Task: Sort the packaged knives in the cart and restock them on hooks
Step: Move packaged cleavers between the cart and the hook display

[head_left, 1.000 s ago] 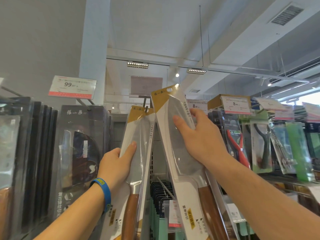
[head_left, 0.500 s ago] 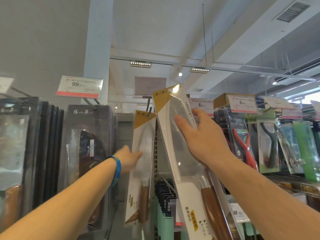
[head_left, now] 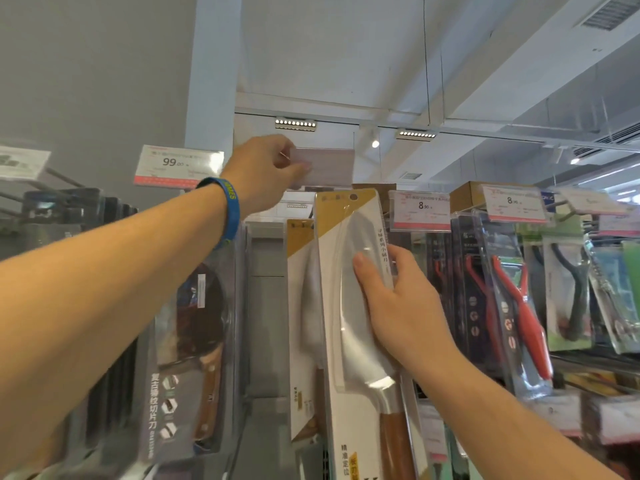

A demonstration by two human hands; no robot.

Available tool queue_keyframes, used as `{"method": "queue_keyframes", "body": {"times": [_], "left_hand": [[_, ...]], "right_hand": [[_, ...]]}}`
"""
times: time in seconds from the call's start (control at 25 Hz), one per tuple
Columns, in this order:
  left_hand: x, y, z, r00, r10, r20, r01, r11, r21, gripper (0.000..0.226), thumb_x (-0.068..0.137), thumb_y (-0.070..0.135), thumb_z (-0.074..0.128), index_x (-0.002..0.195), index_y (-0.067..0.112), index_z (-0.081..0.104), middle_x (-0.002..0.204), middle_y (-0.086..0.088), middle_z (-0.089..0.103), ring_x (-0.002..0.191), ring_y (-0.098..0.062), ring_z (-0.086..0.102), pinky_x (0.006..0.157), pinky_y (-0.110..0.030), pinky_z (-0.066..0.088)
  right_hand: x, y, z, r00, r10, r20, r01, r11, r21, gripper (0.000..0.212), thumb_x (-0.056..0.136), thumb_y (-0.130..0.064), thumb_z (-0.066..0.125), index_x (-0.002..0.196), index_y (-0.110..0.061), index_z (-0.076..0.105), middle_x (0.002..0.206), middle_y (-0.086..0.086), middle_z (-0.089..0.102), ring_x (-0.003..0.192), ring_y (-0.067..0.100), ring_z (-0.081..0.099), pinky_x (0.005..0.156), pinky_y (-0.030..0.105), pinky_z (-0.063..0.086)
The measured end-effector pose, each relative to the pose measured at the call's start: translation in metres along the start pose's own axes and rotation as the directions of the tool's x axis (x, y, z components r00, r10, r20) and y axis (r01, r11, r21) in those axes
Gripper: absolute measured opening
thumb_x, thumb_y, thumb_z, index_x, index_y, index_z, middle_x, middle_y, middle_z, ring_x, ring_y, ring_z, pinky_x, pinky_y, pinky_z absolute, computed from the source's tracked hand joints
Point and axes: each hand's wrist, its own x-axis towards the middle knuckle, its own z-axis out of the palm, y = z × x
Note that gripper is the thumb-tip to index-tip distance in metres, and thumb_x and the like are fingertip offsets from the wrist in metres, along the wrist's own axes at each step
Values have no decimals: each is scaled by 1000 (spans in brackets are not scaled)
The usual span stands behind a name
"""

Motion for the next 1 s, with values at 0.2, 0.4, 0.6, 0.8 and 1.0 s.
{"method": "queue_keyframes", "body": {"times": [0.2, 0.4, 0.6, 0.8, 1.0], "left_hand": [[-7, -3, 16, 999, -38, -15, 36, 995, -95, 17, 99, 40, 53, 105, 24, 52, 83, 15, 64, 62, 7, 60, 49, -14, 41], [-12, -8, 13, 1000, 7, -13, -8, 998, -55, 15, 99, 41, 52, 103, 27, 49, 81, 21, 56, 63, 8, 58, 43, -3, 37], [-16, -9, 14, 1000, 16, -19, -17, 998, -55, 15, 99, 41, 51, 101, 26, 48, 81, 20, 55, 67, 6, 59, 48, -6, 38], [-15, -10, 16, 999, -5, -39, 1, 996, -86, 17, 99, 41, 52, 103, 25, 50, 89, 14, 60, 71, 3, 62, 56, -12, 43], [-17, -11, 16, 999, -8, -51, 3, 994, -107, 18, 99, 41, 53, 104, 24, 51, 96, 9, 64, 76, 0, 65, 56, -11, 43]], "right_hand": [[-13, 8, 28, 995, 42, 89, -45, 999, 30, 47, 92, -65, 55, 132, -42, 47, 105, -24, 65, 93, -10, 64, 73, 14, 54], [-3, 6, 45, 999, 24, 41, -24, 1000, -1, 57, 92, -68, 52, 140, -40, 41, 110, -28, 60, 99, -1, 62, 80, 24, 57], [3, 10, 52, 996, 70, 50, -72, 997, 27, 57, 93, -63, 54, 143, -38, 41, 108, -28, 57, 92, -1, 62, 60, 9, 44], [5, 7, 58, 984, 136, 113, -154, 973, 173, 55, 94, -60, 56, 142, -35, 44, 115, -19, 63, 104, 7, 65, 90, 37, 58], [6, 8, 60, 998, 41, 37, -39, 999, -36, 64, 94, -63, 55, 149, -33, 41, 137, -10, 60, 124, 16, 58, 97, 43, 55]]}}
